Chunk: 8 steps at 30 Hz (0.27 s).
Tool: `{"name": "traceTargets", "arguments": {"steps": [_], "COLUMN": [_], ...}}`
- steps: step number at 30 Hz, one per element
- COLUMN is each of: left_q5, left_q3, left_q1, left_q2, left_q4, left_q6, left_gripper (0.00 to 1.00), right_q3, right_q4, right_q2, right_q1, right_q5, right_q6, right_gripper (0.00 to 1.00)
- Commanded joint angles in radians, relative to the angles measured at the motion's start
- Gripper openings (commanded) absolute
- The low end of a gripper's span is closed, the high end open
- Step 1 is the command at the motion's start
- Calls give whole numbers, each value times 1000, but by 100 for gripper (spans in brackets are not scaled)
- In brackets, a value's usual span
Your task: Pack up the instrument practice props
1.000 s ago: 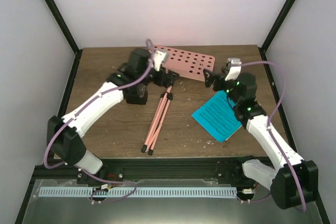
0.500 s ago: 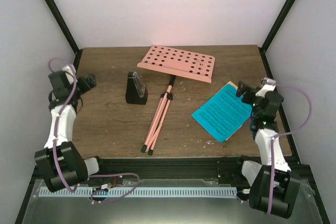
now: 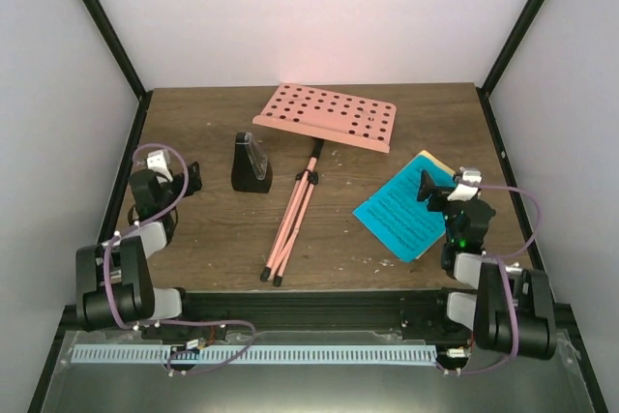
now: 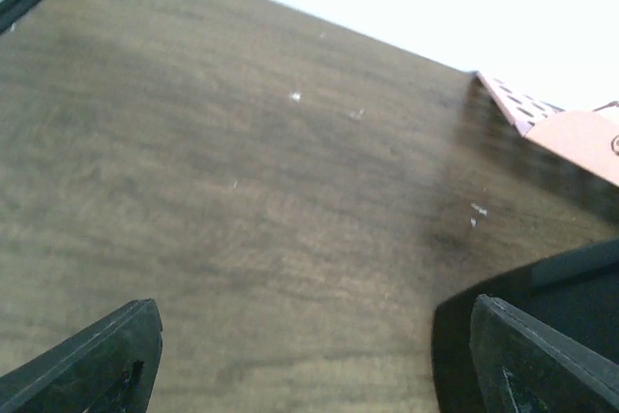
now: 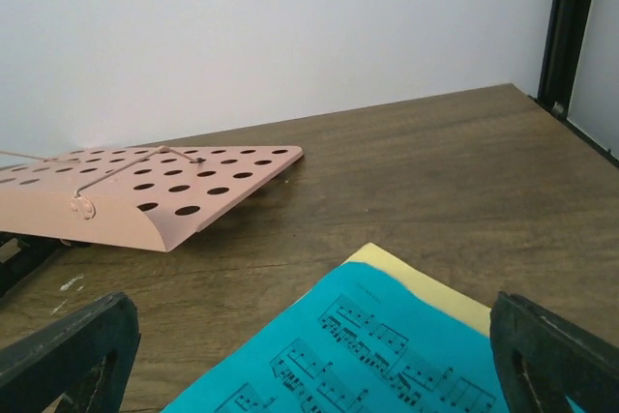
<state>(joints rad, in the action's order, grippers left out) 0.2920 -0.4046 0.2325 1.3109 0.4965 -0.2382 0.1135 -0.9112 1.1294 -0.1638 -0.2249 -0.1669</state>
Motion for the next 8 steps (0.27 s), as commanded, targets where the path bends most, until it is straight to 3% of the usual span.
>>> {"name": "traceTargets", "arguments": {"steps": [1,8], "left_q5": [-20,9], "left_q3": [8,-21], "left_q1": [-12,-18], "left_q2": [78,142], "left_q4": [292,340], "left_q6": [78,93], "left_gripper": [89,89], "right_q3": [-6,27], "right_q4": [-313,-420], "right_q2": [139,282], "right_q1": [10,10], "right_q5": [-11,-41], "right_q6": [79,85], "right_gripper": [100,100]}}
